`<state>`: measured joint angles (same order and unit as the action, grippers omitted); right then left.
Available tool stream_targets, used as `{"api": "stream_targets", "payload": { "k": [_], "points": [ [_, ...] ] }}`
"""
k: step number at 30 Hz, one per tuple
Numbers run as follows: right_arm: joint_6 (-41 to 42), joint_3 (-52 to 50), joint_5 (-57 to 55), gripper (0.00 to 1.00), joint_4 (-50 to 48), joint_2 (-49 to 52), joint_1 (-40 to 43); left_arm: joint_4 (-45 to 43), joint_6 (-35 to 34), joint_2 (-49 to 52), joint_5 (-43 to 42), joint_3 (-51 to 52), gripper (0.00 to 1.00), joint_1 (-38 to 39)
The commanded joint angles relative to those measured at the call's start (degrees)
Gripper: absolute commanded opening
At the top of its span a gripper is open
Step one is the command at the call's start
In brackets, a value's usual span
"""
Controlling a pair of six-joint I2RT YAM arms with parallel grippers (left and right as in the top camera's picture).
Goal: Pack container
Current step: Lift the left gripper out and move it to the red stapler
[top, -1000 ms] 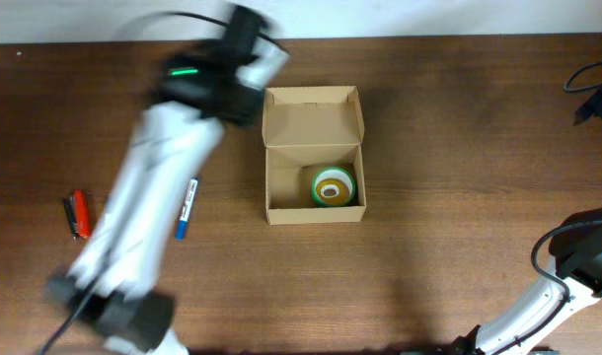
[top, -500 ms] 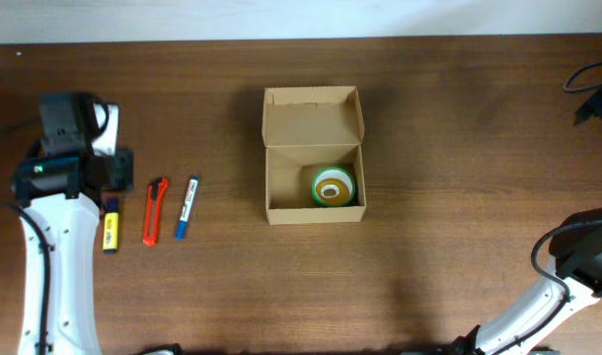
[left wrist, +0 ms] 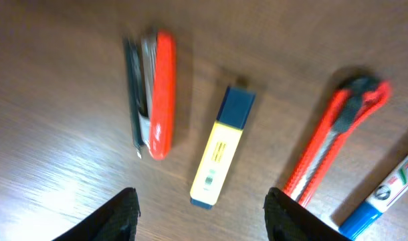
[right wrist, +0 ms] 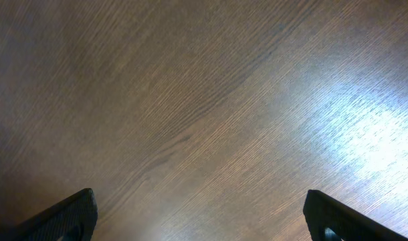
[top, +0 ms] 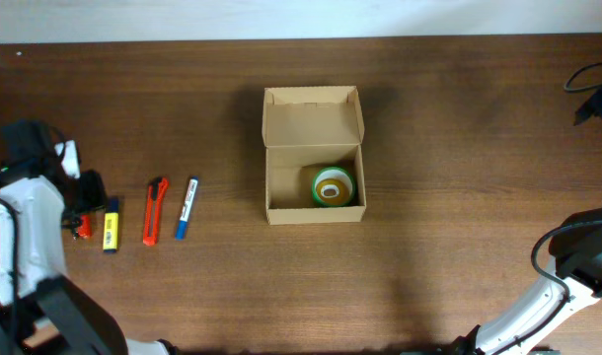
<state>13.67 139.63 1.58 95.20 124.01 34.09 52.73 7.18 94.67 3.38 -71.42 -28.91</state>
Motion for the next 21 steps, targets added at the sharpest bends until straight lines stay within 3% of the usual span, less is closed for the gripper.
{"api": "stream_targets", "payload": {
  "k": [1, 8, 14, 21],
  "points": [
    [0.1, -0.2, -0.3, 0.99, 0.0, -1.6, 0.1, 0.4, -1.4, 3.8, -6.7, 0.6, 0.56, -4.0],
    [0.1, -0.2, -0.3, 0.99, 0.0, -1.6, 0.1, -0.9, 0.2, 4.7, -6.9, -0.7, 0.55, -8.5],
    [0.1, -0.2, -0.3, 0.99, 0.0, -1.6, 0.1, -1.7, 3.4, 6.6, -6.9, -3.4, 0.62, -9.2],
    [0.1, -0.2, -0.3, 0.99, 0.0, -1.6, 0.1, -1.2, 5.6, 11.6, -6.6, -8.7, 0.64, -9.2]
  ]
}}
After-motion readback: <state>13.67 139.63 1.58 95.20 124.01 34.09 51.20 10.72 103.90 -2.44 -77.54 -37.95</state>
